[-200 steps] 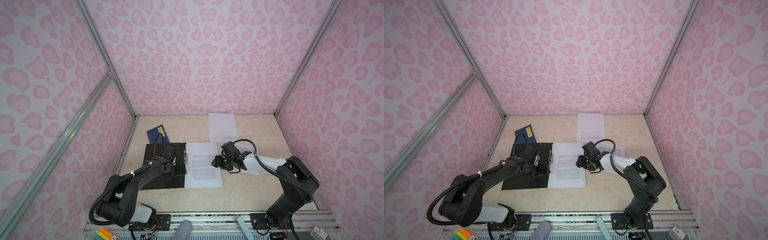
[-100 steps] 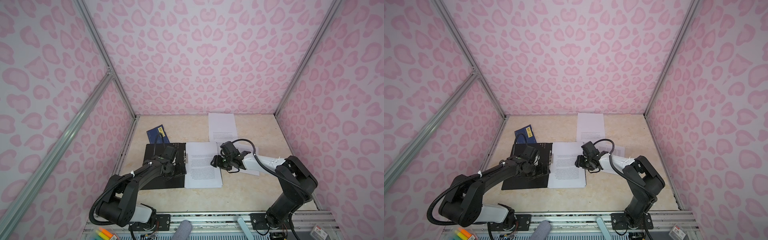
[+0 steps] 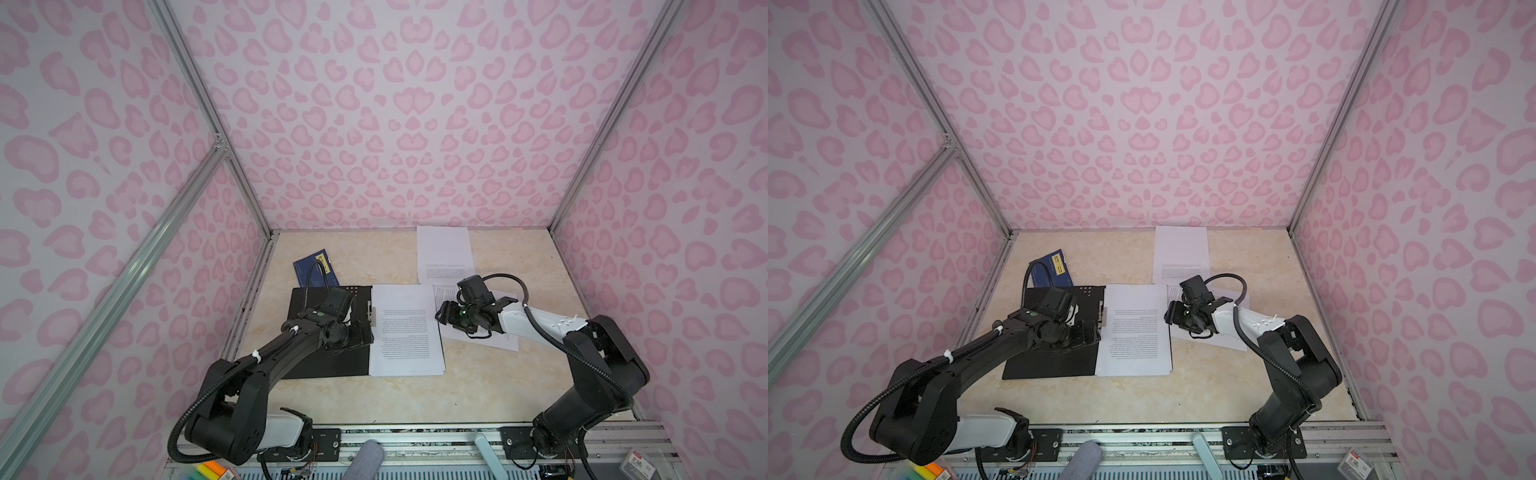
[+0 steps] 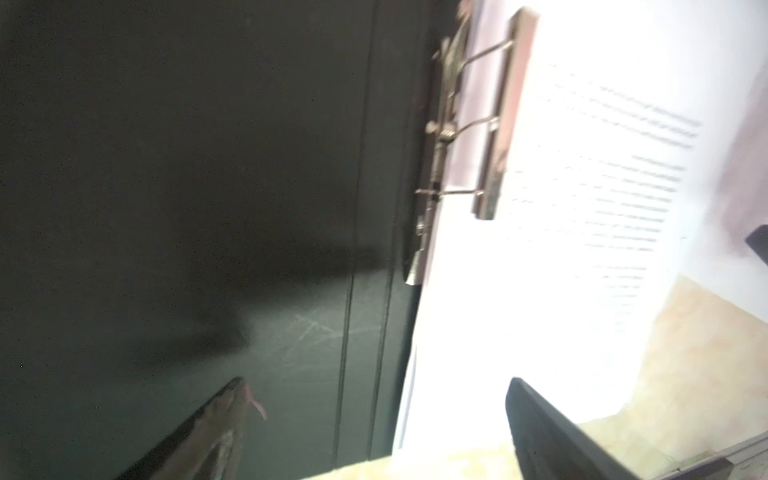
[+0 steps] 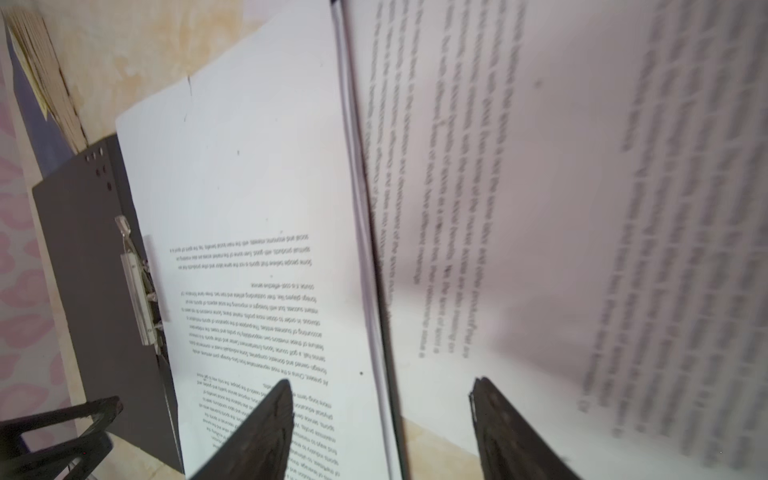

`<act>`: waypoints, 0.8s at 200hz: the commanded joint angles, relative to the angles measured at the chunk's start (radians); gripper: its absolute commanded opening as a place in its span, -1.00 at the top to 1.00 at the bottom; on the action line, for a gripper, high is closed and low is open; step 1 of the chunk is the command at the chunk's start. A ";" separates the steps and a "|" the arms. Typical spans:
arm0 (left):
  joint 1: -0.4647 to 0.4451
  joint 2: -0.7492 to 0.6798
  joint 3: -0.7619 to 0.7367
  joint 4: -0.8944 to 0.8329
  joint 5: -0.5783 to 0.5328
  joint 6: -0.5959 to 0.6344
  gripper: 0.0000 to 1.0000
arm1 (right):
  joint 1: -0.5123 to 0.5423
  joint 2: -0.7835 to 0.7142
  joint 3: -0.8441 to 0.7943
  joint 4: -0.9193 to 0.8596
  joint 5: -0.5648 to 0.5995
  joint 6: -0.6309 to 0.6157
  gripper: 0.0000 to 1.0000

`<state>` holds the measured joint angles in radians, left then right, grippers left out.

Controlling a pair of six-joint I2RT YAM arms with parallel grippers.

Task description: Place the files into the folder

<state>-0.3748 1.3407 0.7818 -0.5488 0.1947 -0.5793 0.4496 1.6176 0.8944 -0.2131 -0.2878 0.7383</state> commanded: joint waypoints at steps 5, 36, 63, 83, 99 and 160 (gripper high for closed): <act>0.001 -0.069 0.056 -0.053 0.047 0.030 -0.95 | -0.125 0.010 0.034 -0.078 0.032 -0.127 -0.44; -0.065 -0.083 0.124 -0.056 0.085 0.013 -0.95 | -0.300 0.085 0.108 -0.121 0.045 -0.229 -0.46; -0.223 0.016 0.208 -0.004 0.079 -0.031 -0.95 | -0.393 0.168 0.160 -0.142 0.047 -0.266 -0.48; -0.323 0.139 0.299 0.029 0.079 -0.049 -0.95 | -0.437 0.196 0.153 -0.130 0.009 -0.258 -0.57; -0.381 0.241 0.387 0.044 0.080 -0.050 -0.95 | -0.449 0.178 0.108 -0.112 -0.003 -0.244 -0.62; -0.447 0.566 0.677 0.083 0.144 -0.072 -0.95 | -0.587 -0.132 -0.305 -0.086 -0.103 -0.127 -0.61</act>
<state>-0.8139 1.8309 1.3857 -0.5014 0.3008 -0.6334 -0.0902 1.5906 0.7265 -0.0917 -0.3733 0.5438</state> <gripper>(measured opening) 0.978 0.804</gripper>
